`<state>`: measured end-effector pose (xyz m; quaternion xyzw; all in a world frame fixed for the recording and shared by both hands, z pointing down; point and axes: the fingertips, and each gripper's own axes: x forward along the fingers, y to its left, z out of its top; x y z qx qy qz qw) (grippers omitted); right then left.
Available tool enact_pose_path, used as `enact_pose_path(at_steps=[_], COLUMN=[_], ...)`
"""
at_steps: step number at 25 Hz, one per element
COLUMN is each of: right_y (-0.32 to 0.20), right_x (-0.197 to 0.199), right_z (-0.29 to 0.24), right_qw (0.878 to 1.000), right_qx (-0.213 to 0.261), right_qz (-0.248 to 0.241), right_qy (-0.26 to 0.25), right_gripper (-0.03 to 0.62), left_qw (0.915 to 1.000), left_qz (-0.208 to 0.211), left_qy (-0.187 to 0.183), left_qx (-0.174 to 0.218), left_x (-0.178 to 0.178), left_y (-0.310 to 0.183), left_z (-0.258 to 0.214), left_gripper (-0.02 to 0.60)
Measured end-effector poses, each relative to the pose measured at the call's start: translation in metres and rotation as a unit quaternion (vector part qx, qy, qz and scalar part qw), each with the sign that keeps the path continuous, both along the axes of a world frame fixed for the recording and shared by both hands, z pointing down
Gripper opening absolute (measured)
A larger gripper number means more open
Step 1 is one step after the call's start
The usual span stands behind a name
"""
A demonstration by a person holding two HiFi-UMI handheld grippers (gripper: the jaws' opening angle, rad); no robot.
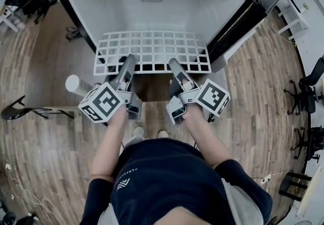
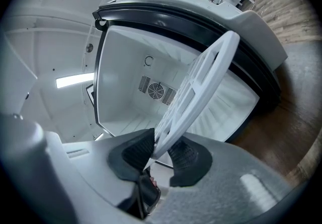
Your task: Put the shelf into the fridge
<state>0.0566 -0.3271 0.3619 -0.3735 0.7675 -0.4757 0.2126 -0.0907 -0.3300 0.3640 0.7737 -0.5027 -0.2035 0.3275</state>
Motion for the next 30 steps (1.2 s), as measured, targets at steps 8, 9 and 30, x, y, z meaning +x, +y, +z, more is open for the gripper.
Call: enact_pose_path(at_steps=[8,9,30], right_y=[-0.012,-0.013,-0.022], right_x=[-0.001,-0.001,-0.002], right_z=[0.004,0.004,0.005], right_qw=[1.0,1.0,1.0], right_qx=[0.003,0.004,0.018], right_qz=[0.008,0.009,0.016], right_qy=[0.003,0.004,0.01], right_gripper=[0.084,0.084,0.091], left_qw=[0.9998,0.9998,0.9999], left_qz=[0.014,0.015,-0.002], left_qy=[0.01,0.01,-0.004], left_qx=[0.004,0.005,0.012], left_x=[0.002,0.003,0.001], left_y=[-0.013,-0.015,-0.025], left_z=[0.005,0.005,0.007], left_gripper=[0.163,0.163,0.164])
